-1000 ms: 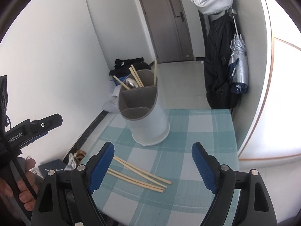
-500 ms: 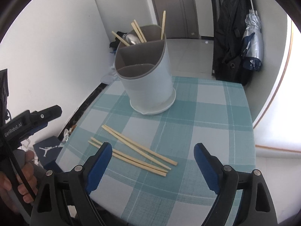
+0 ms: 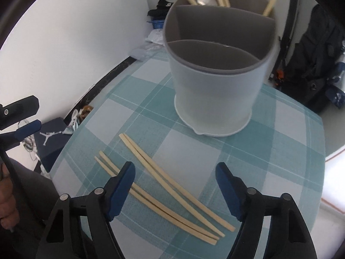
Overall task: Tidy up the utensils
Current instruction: 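Lower the right gripper onto a chopstick and close it, then lift the chopstick with the right gripper while the left gripper reaches toward the remaining chopsticks, then lower the left gripper onto a wooden chopstick and close it, then lift the chopstick with the left gripper while the right gripper keeps its chopstick raised, then raise both held chopsticks up over the white caddy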
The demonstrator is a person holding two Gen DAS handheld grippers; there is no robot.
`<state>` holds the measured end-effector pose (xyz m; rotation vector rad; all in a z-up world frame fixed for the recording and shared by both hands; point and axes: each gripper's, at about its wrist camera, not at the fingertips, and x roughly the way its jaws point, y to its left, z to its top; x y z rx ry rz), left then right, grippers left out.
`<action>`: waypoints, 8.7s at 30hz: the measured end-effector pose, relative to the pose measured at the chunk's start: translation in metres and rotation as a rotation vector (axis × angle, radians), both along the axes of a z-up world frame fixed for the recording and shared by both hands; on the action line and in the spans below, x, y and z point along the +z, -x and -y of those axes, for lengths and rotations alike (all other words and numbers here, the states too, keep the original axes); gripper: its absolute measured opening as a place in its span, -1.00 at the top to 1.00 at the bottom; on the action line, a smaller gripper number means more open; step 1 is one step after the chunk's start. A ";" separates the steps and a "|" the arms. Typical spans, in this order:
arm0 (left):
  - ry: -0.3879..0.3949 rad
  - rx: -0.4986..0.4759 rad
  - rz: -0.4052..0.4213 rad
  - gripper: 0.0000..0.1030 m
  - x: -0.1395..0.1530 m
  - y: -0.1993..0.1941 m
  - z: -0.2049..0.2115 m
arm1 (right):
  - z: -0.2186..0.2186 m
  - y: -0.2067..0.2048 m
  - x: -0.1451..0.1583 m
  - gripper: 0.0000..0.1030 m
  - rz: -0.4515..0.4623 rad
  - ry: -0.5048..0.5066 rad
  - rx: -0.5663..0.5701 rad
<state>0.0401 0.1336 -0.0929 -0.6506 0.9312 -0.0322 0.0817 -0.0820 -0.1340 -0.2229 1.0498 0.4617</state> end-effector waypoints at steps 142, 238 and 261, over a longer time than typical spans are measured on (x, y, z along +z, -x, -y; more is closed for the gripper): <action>-0.243 0.011 -0.047 0.97 0.014 -0.044 0.099 | 0.131 0.029 0.083 0.94 0.205 -0.496 -0.278; -0.052 -0.086 0.425 0.98 0.169 -0.160 0.074 | 0.085 -0.113 0.234 0.94 0.606 -0.407 -0.215; -0.179 -0.225 0.422 0.97 0.141 -0.145 0.101 | 0.068 -0.106 0.182 0.94 0.504 -0.332 -0.122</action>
